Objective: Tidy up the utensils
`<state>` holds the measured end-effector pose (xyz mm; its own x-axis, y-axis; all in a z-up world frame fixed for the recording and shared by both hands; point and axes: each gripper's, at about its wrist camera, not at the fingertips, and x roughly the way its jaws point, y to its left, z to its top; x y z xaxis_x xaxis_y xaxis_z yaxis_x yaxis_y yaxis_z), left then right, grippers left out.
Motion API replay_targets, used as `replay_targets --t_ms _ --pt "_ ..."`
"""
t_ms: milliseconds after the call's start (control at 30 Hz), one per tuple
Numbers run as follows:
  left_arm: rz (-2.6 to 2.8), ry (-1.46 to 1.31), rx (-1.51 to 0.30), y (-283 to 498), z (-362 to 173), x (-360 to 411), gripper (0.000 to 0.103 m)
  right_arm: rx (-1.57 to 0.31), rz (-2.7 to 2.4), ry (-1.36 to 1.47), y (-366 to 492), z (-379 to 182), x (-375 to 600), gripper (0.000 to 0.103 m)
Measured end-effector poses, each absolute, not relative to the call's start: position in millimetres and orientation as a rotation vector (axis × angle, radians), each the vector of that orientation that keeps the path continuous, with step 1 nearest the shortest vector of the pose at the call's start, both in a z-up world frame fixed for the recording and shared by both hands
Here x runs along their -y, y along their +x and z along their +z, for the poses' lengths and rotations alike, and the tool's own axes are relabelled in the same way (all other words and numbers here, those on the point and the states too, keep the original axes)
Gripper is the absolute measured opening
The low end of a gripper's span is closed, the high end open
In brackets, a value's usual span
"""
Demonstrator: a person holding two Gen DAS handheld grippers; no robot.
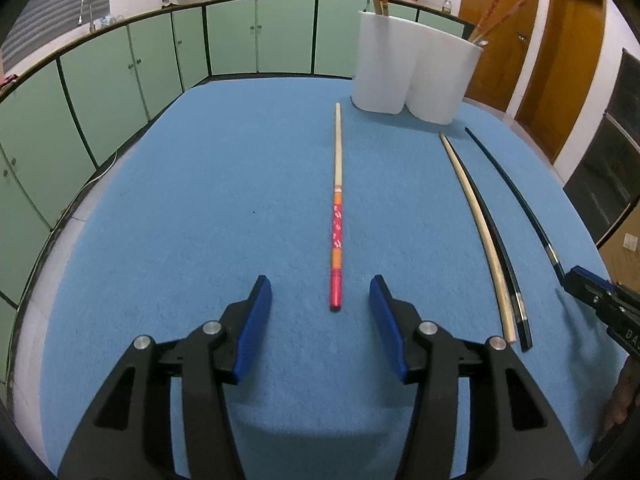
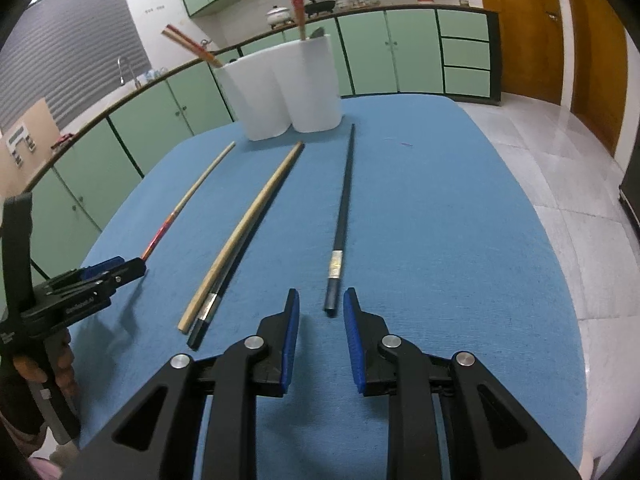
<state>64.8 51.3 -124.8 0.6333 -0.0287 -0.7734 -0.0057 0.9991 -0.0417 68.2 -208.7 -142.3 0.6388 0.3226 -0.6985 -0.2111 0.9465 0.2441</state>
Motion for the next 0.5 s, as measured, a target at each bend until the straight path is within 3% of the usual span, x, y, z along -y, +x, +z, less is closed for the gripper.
replay_targets --t_ms 500 --pt "-0.027 -0.053 -0.883 57.6 -125.9 -55.3 0.049 -0.847 0.287 0.123 67.5 -148.0 206.3 0.020"
